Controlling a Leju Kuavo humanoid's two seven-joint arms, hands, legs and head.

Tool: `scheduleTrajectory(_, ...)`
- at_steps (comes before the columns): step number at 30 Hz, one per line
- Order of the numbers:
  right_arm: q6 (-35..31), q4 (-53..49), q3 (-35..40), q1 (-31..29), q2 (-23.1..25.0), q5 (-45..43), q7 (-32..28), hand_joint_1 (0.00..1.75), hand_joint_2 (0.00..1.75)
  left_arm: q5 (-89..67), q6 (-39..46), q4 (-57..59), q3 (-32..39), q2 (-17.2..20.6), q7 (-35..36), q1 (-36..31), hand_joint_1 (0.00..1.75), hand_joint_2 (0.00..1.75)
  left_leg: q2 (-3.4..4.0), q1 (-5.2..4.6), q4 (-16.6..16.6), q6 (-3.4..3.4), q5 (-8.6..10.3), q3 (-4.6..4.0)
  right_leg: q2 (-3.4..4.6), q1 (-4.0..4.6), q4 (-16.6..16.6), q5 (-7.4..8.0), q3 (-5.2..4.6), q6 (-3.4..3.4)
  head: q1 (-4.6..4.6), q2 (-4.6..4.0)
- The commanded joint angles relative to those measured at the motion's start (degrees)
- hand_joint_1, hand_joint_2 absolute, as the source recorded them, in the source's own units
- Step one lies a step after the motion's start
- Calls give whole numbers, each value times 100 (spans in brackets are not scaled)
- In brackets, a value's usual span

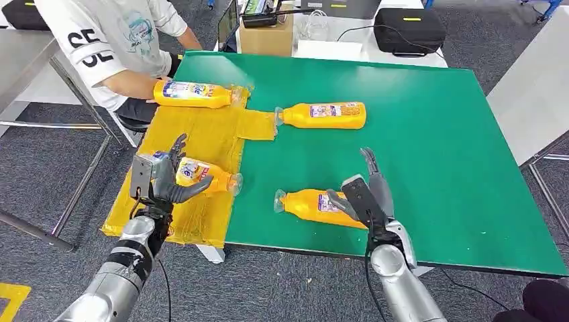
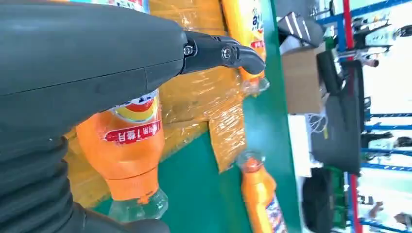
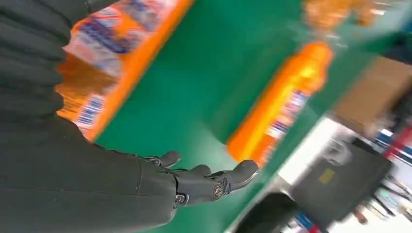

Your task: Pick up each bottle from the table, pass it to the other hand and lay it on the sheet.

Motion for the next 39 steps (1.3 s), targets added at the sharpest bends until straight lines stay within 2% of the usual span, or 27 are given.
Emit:
scheduleTrajectory(1,280,698,89,10,-483,338,329,0,175,255,3,-253,-73,-80,16,-7,0,175,-1,6,-3,-7,-9,30,-8,8,-6,-9,34,-11,2,0)
scheduleTrajectory(7,775,704,21,-59,-789,556,511,0,175,246,113,-250,-202,-55,-31,-14,0,175,-2,3,-2,-6,-9,24,-8,5,-4,-9,29,-8,2,0)
scheduleTrajectory(11,1419,1095,343,-457,-1031,832,645,0,175,432,-166,-284,-237,-72,-58,-38,0,175,7,4,4,-7,-17,38,-2,7,0,-14,41,-11,2,-2)
scheduleTrajectory(13,1736,1295,468,-695,-1136,829,588,0,175,483,-267,-270,-258,-80,-62,-63,0,175,11,1,1,-4,-6,18,4,3,0,-3,18,-7,2,0)
scheduleTrajectory(14,2096,1475,677,-897,-1242,830,526,141,175,548,-410,-219,-282,-76,-54,-95,0,175,16,3,5,-7,-14,35,7,6,2,-9,35,-12,0,0)
scheduleTrajectory(16,2304,1626,780,-1141,-1351,780,429,171,175,565,-448,-121,-304,-77,-58,-158,0,175,11,0,2,-3,-3,13,5,1,0,1,14,-5,-2,0)
scheduleTrajectory(19,2717,1973,1060,-1555,-1434,681,299,175,175,691,-614,74,-294,-79,-82,-266,0,175,26,1,3,-4,-4,22,9,3,0,4,17,-8,0,0)
scheduleTrajectory(21,3160,2376,1533,-2086,-1544,587,145,175,175,855,-860,250,-300,-80,-132,-372,0,175,35,2,4,-5,-3,25,9,4,1,6,19,-10,2,0)
scheduleTrajectory(22,3159,2467,1650,-2215,-1567,471,115,175,175,869,-852,301,-314,-81,-153,-401,0,175,40,-2,2,-3,1,17,12,0,3,10,8,-7,0,-2)
scheduleTrajectory(24,3701,2756,2024,-2667,-1614,342,-23,175,175,1065,-1195,393,-322,-96,-129,-467,0,175,47,0,4,-6,-3,29,15,3,3,9,19,-12,0,0)
scheduleTrajectory(26,3888,2956,2237,-2972,-1636,213,-119,175,175,1120,-1235,511,-344,-120,-152,-545,0,175,41,-3,4,-2,4,18,10,1,5,16,7,-10,2,-2)
scheduleTrajectory(27,4220,3148,2511,-3269,-1655,161,-230,175,175,1148,-1303,602,-389,-129,-170,-620,0,175,44,-2,7,-5,0,27,13,2,8,13,15,-15,2,0)
scheduleTrajectory(31,4699,3421,2881,-3782,-1664,34,-329,175,175,1176,-1315,800,-462,-185,-174,-790,0,175,36,-4,7,-7,7,19,10,0,10,17,7,-16,0,-2)
scheduleTrajectory(35,4133,3545,2959,-3807,-1496,-348,-156,175,175,1221,-1202,743,-488,-151,-253,-725,0,175,34,-3,1,-6,8,25,12,1,4,19,16,-15,0,0)
scheduleTrajectory(36,3597,3477,2719,-3625,-1389,-591,-34,175,175,1222,-1136,614,-476,-120,-238,-633,0,175,37,1,6,-9,0,33,13,5,6,12,27,-20,4,0)
scheduleTrajectory(38,3391,3363,2696,-3466,-1338,-687,96,175,175,1213,-1038,502,-449,-105,-220,-550,0,175,38,0,-1,-8,3,35,15,4,1,14,28,-19,0,0)
scheduleTrajectory(39,3082,3257,2569,-3335,-1293,-754,105,175,175,1185,-960,447,-441,-97,-215,-509,0,175,36,1,-2,-6,8,26,15,4,-1,19,20,-16,2,0)
